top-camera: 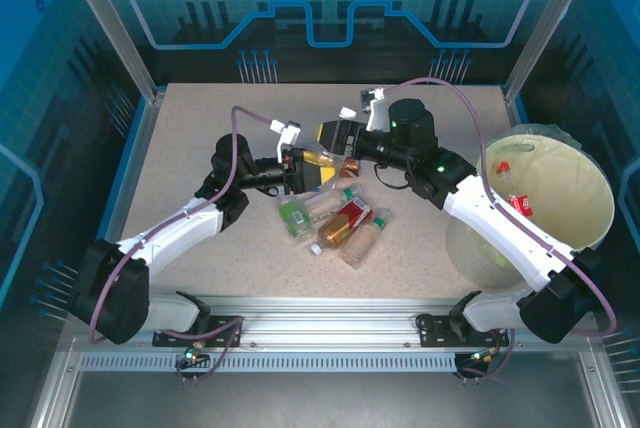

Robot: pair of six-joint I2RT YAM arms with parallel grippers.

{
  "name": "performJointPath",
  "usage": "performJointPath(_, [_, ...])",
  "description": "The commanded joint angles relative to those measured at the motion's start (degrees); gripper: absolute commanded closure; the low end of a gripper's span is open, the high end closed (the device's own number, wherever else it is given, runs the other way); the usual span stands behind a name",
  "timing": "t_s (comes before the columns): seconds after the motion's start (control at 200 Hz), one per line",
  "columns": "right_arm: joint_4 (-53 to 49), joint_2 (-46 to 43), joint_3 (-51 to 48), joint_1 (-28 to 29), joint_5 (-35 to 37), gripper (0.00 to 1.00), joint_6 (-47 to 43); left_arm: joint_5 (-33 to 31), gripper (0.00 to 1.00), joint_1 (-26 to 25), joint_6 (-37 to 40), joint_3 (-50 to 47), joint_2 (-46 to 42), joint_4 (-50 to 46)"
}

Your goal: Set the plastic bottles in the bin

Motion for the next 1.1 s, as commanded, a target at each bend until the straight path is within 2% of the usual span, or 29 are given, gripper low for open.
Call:
performJointPath(0.0, [-2.56,-0.08,1.12,1.17,0.3,0.36,-1.77,0.8,0.56,-0.63,1.52,1.19,1.03,0.14])
performJointPath(0.17, [-3.79,-0.27,1.63,1.19,1.04,0.45,-2.71,0.11,0.51,-0.63,3.69,2.2,1.09,-4.49])
performJointPath(0.275, [-5.09,-0.4,2.23,1.19,2.16,0.5,-3.53,-1.69,0.29,-0.63,4.24,2.86,0.63,-8.01])
performJointPath(0.505, [-10.34,-4.4,2.99,1.19,10.41,0.57,-7.5,-5.82,0.01,-0.63,7.58,3.04,-2.22,-14.76])
performJointPath(0.84, [-24.26,-19.32,3.28,0.93,36.35,0.58,-17.27,-17.14,0.01,-0.54,11.76,0.78,-7.03,-18.63])
performJointPath(1.095, [-29.67,-31.36,0.39,-1.5,48.16,0.59,-19.79,-26.44,0.01,-0.54,10.34,-0.56,-8.01,-18.6])
